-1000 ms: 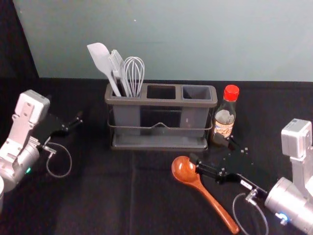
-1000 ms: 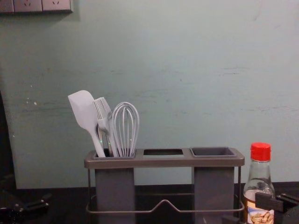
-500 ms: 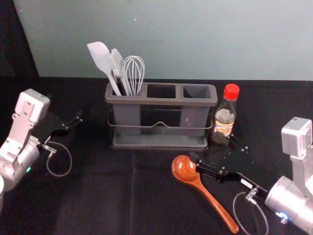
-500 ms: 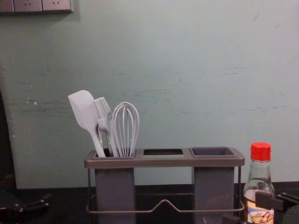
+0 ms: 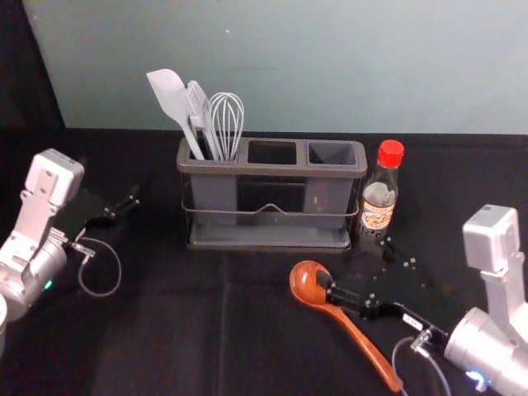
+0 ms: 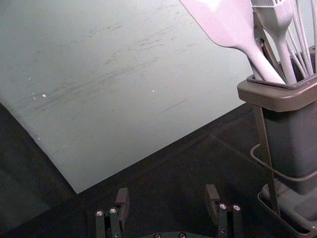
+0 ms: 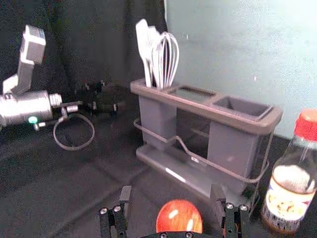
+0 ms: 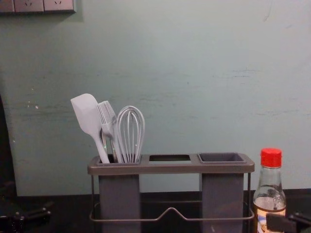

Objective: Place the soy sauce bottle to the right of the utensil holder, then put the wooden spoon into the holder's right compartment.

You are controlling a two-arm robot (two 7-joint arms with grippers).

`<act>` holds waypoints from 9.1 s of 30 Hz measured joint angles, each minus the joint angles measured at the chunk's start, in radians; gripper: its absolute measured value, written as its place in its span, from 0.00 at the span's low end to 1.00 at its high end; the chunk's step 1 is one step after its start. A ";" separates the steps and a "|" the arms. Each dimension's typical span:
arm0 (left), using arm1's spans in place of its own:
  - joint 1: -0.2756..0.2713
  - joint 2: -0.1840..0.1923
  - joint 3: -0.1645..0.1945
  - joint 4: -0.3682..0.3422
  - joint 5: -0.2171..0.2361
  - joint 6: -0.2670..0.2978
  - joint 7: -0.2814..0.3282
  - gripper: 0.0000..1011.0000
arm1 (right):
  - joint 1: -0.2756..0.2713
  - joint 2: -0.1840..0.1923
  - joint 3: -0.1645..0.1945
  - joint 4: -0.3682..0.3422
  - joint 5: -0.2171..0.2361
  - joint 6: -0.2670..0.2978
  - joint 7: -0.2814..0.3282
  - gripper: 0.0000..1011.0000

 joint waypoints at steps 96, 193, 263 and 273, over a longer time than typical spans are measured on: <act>0.000 0.000 0.000 0.000 0.000 0.000 0.000 0.99 | 0.385 -0.248 -0.165 0.167 -0.307 0.877 -0.013 0.99; 0.000 0.000 0.000 0.000 0.000 0.000 0.000 0.99 | -0.090 -0.219 0.182 -0.189 -0.229 -0.015 -0.003 0.83; 0.000 0.000 0.000 0.000 0.000 0.000 0.000 0.99 | 0.459 -0.279 0.054 0.376 -0.010 -0.568 0.158 0.83; 0.000 0.000 0.000 0.000 0.000 0.000 0.000 0.99 | 0.555 -0.321 0.019 0.495 -0.032 -0.577 0.154 0.83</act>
